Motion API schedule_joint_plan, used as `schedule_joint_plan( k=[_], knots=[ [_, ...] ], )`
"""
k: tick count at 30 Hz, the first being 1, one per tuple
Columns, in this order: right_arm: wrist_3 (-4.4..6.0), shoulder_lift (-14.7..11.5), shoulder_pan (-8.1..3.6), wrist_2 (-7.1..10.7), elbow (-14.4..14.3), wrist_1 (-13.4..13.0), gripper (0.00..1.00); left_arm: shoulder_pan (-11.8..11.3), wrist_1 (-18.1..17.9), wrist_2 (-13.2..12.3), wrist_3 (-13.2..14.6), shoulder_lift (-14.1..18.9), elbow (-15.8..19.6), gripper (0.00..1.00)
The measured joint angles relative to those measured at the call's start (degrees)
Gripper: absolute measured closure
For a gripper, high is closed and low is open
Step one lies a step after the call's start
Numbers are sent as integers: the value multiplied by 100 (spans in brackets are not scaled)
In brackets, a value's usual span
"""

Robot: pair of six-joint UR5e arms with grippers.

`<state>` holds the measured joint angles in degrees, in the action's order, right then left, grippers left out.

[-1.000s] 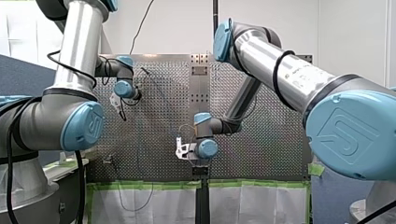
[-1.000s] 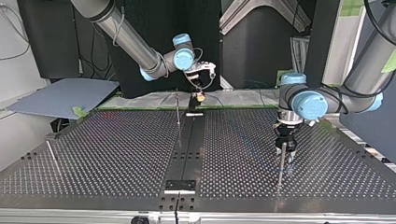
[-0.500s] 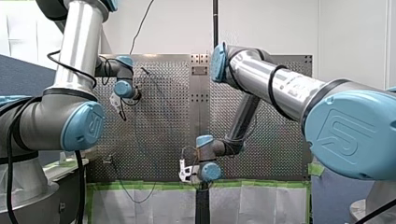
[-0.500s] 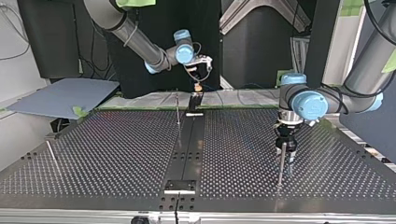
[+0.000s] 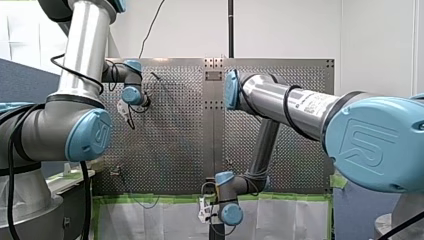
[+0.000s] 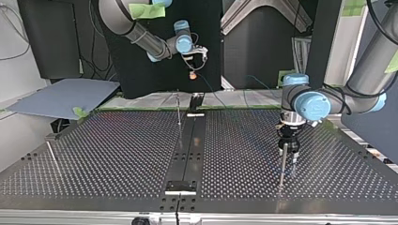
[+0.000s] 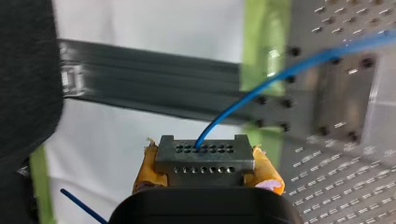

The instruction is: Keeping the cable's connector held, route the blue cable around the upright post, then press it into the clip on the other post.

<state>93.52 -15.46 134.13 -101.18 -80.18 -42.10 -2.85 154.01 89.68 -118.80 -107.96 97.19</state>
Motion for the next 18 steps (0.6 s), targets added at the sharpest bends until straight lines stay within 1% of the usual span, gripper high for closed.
schedule_joint_plan(
  k=[1,5,8,11,14,18],
  knots=[
    [18,48,-16,-7,-33,-47,100,0,-1,0,-1,0,0,0],
    [156,240,-121,-22,-227,-263,100,-2,-1,5,-6,1,0,0],
    [213,301,-206,-24,-373,-437,100,-4,-2,4,-9,0,0,0],
    [249,330,-284,-21,-436,-613,100,-6,-2,2,-10,0,0,0],
    [261,344,-348,-6,-455,-758,100,-6,-2,-1,-17,0,0,0],
    [291,434,-430,22,-458,-881,100,-8,-2,-2,-28,1,0,0]
  ],
)
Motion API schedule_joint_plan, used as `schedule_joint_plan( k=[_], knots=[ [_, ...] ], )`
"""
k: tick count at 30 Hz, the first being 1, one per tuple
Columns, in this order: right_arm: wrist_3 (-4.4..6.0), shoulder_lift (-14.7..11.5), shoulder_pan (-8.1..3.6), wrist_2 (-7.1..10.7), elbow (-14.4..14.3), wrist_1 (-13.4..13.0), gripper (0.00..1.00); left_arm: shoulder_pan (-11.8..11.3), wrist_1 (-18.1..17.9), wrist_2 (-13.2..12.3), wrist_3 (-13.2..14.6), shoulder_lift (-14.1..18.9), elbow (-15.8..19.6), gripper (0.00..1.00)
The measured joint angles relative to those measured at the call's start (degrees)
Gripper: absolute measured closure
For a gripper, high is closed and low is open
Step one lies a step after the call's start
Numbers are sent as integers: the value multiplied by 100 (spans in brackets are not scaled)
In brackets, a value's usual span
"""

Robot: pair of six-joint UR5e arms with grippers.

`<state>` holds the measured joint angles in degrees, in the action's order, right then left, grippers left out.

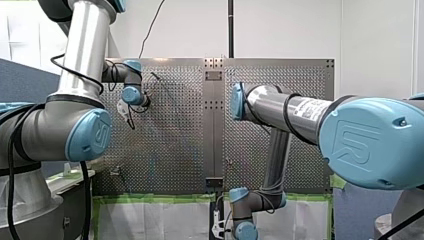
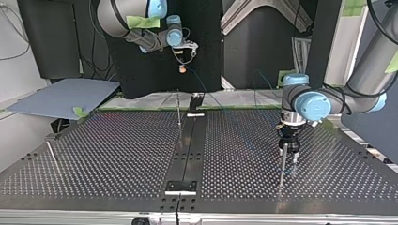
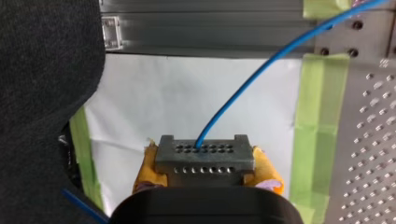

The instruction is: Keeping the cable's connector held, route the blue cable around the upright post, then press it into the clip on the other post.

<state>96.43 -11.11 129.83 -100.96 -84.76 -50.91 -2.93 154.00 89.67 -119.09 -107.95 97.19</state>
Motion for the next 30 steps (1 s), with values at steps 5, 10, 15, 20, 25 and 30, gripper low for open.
schedule_joint_plan(
  k=[5,10,15,20,25,30],
  knots=[
    [5,241,-186,13,-49,-208,100,-3,0,0,-28,0,1,0],
    [-87,351,-434,37,-127,-308,100,-9,0,1,-39,0,0,0],
    [-232,202,-551,0,-315,-479,100,-17,-3,1,-51,0,0,0],
    [-270,-65,-595,-204,-585,-747,100,-34,-14,8,-59,0,0,0],
    [-281,-340,-559,-418,-862,-1020,100,-48,-17,6,-82,0,0,0],
    [-287,-603,-510,-489,-1125,-1141,100,-54,-13,3,-98,0,0,0]
  ],
)
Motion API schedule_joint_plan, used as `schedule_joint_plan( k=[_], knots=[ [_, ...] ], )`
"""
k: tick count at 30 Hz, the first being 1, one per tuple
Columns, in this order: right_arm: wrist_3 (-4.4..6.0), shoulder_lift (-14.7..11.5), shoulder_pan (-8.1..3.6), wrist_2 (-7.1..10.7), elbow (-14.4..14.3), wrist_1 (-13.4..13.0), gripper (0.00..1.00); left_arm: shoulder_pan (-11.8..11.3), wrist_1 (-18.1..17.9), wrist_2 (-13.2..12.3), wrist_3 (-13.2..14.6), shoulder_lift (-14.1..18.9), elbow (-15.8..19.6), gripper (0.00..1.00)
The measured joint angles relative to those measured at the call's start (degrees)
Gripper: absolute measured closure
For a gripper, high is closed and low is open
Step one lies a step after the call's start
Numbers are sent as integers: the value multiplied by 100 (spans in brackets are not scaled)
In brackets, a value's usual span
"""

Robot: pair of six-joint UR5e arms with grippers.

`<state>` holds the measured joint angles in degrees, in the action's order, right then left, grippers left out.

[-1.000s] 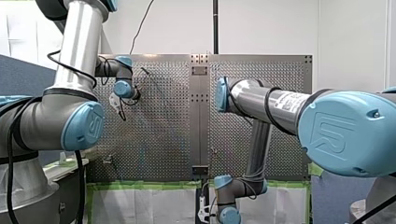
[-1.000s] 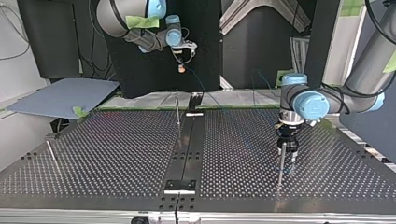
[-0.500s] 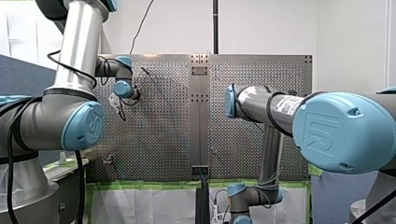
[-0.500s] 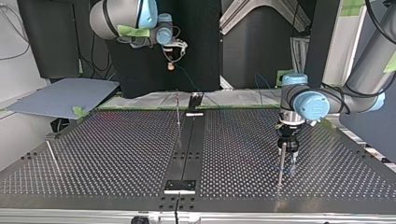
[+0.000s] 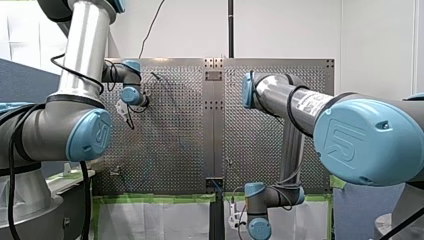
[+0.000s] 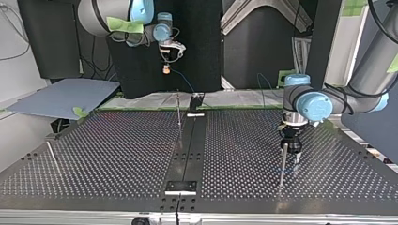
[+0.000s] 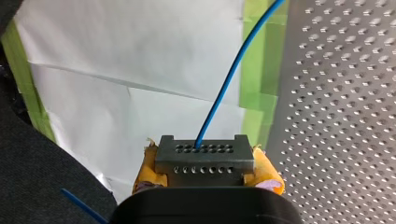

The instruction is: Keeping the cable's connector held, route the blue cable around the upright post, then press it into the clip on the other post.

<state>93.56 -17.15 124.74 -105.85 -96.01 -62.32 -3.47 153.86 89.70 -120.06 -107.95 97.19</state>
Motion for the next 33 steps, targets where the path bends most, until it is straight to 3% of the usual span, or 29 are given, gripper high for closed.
schedule_joint_plan(
  k=[11,19,27,33],
  knots=[
    [31,-555,-8,-39,-555,-34,100,-10,10,8,-43,0,1,0],
    [74,-1001,-57,45,-1001,-9,100,-33,1,46,-70,1,0,0],
    [33,-1481,-160,459,-1465,1,100,-44,11,55,-76,2,0,0],
    [2,-1845,-197,744,-1511,15,100,-55,15,54,-77,2,0,0]
  ],
)
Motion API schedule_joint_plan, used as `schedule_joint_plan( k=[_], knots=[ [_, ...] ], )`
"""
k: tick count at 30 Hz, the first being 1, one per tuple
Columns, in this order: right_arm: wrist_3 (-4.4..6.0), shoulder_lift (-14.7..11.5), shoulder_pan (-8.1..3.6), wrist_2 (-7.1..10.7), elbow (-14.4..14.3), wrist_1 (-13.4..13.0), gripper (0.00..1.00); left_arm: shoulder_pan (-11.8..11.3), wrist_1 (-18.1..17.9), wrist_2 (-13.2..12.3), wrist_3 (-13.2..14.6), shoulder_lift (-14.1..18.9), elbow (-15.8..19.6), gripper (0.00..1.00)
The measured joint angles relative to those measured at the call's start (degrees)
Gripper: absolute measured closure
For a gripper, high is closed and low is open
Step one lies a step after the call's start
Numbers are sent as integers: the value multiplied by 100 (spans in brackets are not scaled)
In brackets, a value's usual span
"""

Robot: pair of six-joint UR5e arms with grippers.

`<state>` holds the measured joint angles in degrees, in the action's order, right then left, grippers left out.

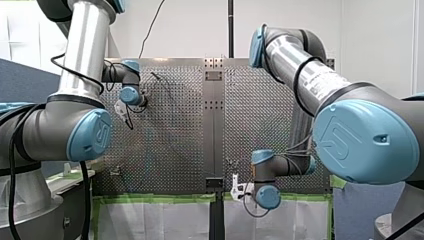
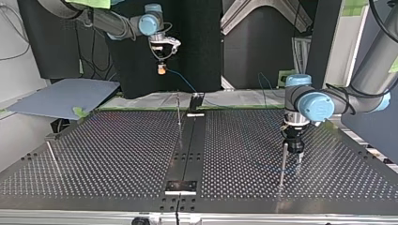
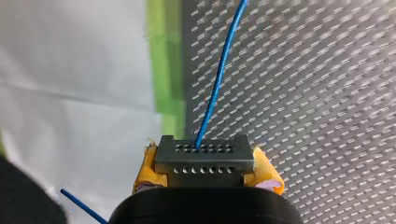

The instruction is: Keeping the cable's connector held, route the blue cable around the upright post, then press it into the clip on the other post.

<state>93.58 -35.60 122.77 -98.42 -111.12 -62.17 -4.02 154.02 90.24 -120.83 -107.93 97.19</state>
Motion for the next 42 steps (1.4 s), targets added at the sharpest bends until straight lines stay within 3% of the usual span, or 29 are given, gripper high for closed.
schedule_joint_plan(
  k=[9,14,26,33,42],
  knots=[
    [12,-552,-75,237,5,0,100,-37,-17,-2,-7,-1,0,0],
    [-33,-772,-143,359,2,-54,100,-57,-17,-2,-15,2,0,0],
    [-56,-325,-187,367,0,-248,100,-79,5,-2,-19,-2,1,0],
    [-58,-281,-233,367,3,-275,100,-80,44,-12,-48,-2,0,0],
    [-108,-278,-289,367,3,-278,100,-36,229,-166,-535,1,0,0]
  ],
)
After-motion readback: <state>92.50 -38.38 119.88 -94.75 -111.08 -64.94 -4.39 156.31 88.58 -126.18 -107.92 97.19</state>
